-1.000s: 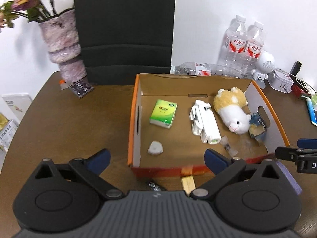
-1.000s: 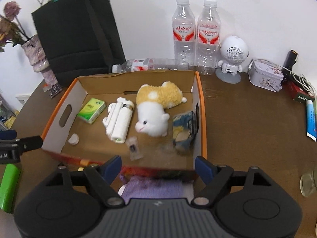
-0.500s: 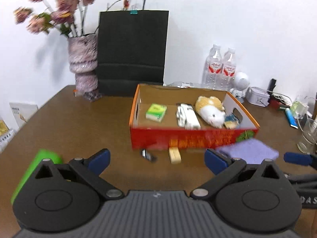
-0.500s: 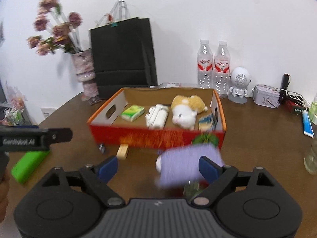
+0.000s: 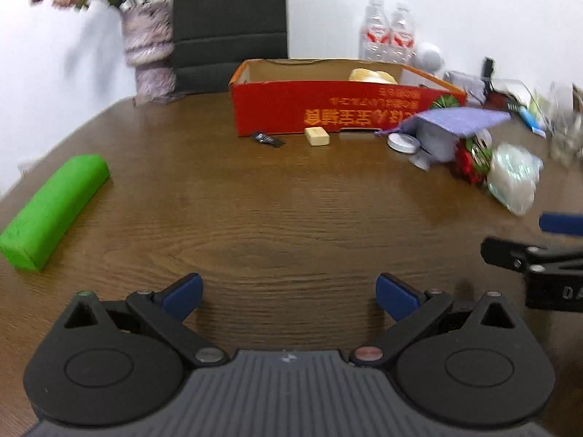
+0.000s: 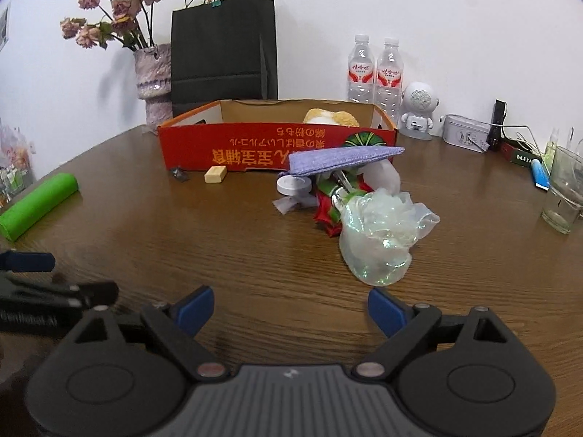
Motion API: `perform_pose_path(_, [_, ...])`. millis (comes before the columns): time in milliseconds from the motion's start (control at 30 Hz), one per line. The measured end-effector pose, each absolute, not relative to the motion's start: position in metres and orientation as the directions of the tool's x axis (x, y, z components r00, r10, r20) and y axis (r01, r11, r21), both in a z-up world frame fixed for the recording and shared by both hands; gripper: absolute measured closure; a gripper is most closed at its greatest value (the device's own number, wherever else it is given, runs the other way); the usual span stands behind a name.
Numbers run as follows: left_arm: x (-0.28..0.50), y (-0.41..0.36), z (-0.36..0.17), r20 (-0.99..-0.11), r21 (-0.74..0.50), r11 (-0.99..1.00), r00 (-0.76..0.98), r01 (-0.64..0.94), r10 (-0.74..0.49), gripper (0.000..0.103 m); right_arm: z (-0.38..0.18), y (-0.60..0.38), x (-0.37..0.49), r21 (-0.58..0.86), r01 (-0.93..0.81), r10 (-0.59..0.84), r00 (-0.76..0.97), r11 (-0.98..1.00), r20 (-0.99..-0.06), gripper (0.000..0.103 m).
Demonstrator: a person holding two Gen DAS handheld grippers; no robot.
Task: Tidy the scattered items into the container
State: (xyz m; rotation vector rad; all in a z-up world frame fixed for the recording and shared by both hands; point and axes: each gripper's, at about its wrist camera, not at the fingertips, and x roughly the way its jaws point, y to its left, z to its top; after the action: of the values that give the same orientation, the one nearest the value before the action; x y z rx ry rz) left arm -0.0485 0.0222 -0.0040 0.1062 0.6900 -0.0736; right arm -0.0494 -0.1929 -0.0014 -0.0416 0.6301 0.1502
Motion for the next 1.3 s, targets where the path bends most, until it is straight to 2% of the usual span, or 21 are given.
perform_pose_path(133, [-0.049,0.018,-0.008,-0.642,0.093,0.99,0.766,0.11,-0.025,0.0,-0.004,-0.19,-0.051,-0.009,-0.151,0.116,0.792,0.988,-0.6,0.011])
perform_pose_path(200, [-0.049,0.017,-0.009,-0.642,0.091,0.99,0.767,0.109,-0.025,0.0,-0.004,-0.188,-0.051,-0.01,-0.171,0.131,0.789,0.985,-0.601,0.004])
perform_pose_path(467, [-0.044,0.023,-0.011,-0.664,0.017,0.993,0.744,0.119,-0.078,0.0,-0.008,-0.19,-0.044,-0.001,-0.144,0.11,0.76,0.99,-0.641,0.0])
perform_pose_path(900, [-0.04,0.024,-0.008,-0.667,0.006,0.99,0.738,0.138,-0.099,0.0,-0.009,-0.194,-0.042,0.018,-0.135,0.114,0.753,0.991,-0.648,0.0])
perform_pose_path(933, [-0.035,0.026,-0.005,-0.662,0.009,0.99,0.743,0.141,-0.1,0.0,-0.007,-0.195,-0.041,0.01,-0.127,0.102,0.75,0.992,-0.653,0.001])
perform_pose_path(967, [-0.03,0.027,-0.001,-0.655,0.022,0.99,0.75,0.142,-0.093,0.0,-0.002,-0.196,-0.04,0.004,-0.121,0.094,0.75,0.993,-0.655,0.005])
perform_pose_path(1000, [-0.022,0.028,0.006,-0.641,0.037,0.99,0.763,0.136,-0.081,0.0,0.007,-0.198,-0.039,0.012,-0.129,0.106,0.76,0.992,-0.642,0.011])
perform_pose_path(1033, [-0.014,0.03,0.014,-0.623,0.041,0.99,0.778,0.136,-0.081,0.0,0.02,-0.203,-0.036,0.031,-0.145,0.134,0.777,0.989,-0.615,0.011])
perform_pose_path(1167, [0.042,0.029,0.046,-0.542,-0.064,0.955,0.794,0.289,-0.276,0.0,0.072,-0.236,-0.004,0.088,-0.147,0.171,0.844,0.985,-0.508,0.011])
perform_pose_path(1233, [0.08,0.018,0.049,-0.551,-0.087,0.943,0.774,0.32,-0.313,0.006,0.079,-0.249,0.028,0.077,-0.103,0.128,0.846,0.992,-0.517,0.013])
perform_pose_path(1300, [0.111,0.008,0.043,-0.579,-0.093,0.943,0.754,0.318,-0.311,0.029,0.077,-0.26,0.059,0.093,-0.081,0.118,0.829,0.992,-0.546,0.03])
